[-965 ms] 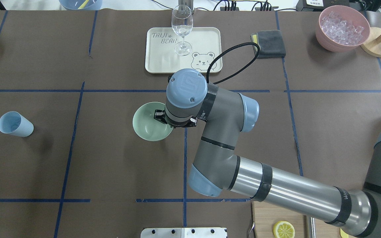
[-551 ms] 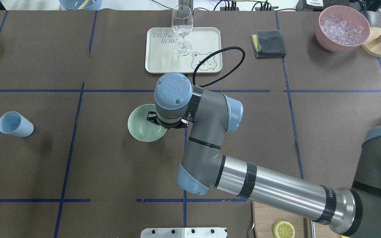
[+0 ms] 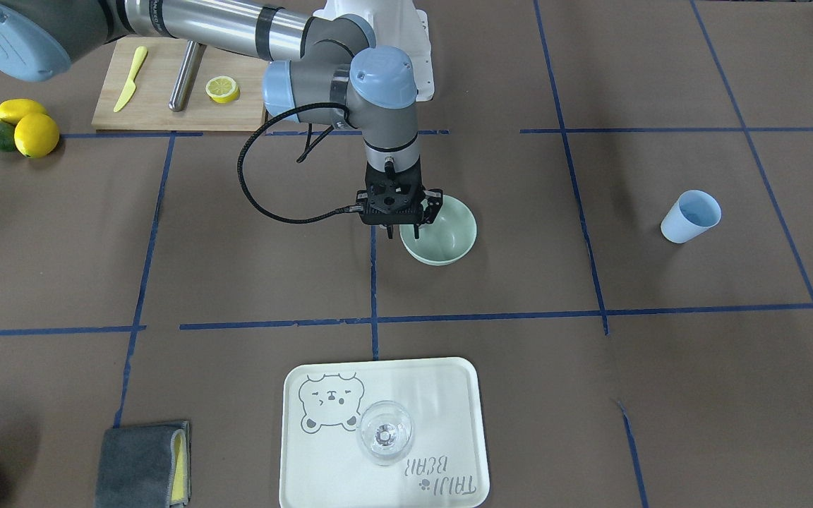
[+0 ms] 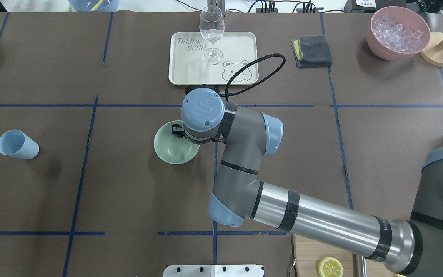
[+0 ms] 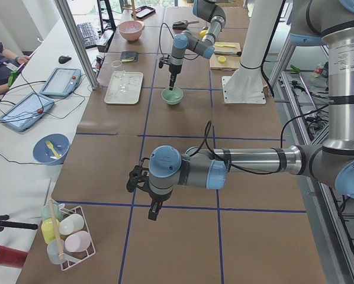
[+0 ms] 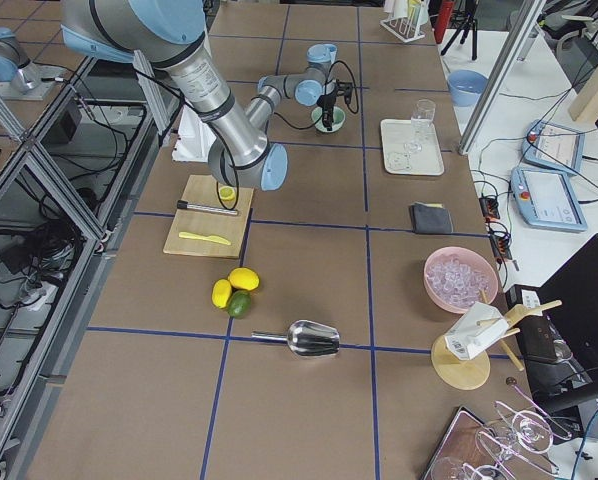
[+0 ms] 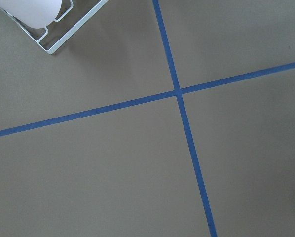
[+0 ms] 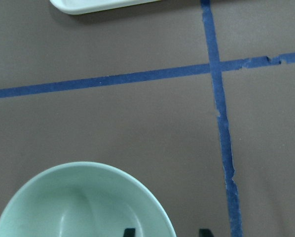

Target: Pour ice into bowl

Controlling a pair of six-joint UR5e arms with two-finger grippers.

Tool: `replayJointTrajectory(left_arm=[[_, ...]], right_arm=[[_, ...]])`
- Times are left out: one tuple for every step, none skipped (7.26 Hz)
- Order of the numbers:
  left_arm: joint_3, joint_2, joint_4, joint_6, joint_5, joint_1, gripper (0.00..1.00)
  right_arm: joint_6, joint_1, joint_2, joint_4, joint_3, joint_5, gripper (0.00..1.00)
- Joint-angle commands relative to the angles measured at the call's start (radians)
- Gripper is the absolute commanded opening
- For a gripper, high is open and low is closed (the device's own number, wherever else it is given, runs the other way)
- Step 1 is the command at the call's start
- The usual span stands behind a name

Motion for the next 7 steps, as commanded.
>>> replayJointTrajectory(left_arm=[[0.002,0.0,0.0,-0.001,0.0,0.0,1.0],[0.001,0.0,-0.002,-0.001,0.0,0.001,1.0],[0.002,-0.003,-0.024,-0.001,0.011,0.001,1.0],[0.002,-0.002,-0.058,-0.003,0.009,0.001,1.0],[0.001,-0.012,-0.087,-0.001,0.003,0.001,1.0],[0.002,-0.012,-0.192,-0.009,0.0,0.001,1.0],[0.013,-0.011,-0.284,-0.009,0.003,0.001,1.0]], right_arm=[[-0.077,0.089,-0.087,-0.027,0.144,0.104,1.0],[-0.154,0.147,-0.162,-0.083,0.262,0.169,1.0],[-0.272,0.228,-0.232,-0.148,0.356,0.245,1.0],[-0.4,0.317,-0.279,-0.17,0.38,0.32,1.0],[-0.547,0.401,-0.349,-0.171,0.383,0.376,1.0],[-0.704,0.471,-0.406,-0.171,0.385,0.404,1.0],[-0.918,0.572,-0.476,-0.176,0.371,0.452,1.0]])
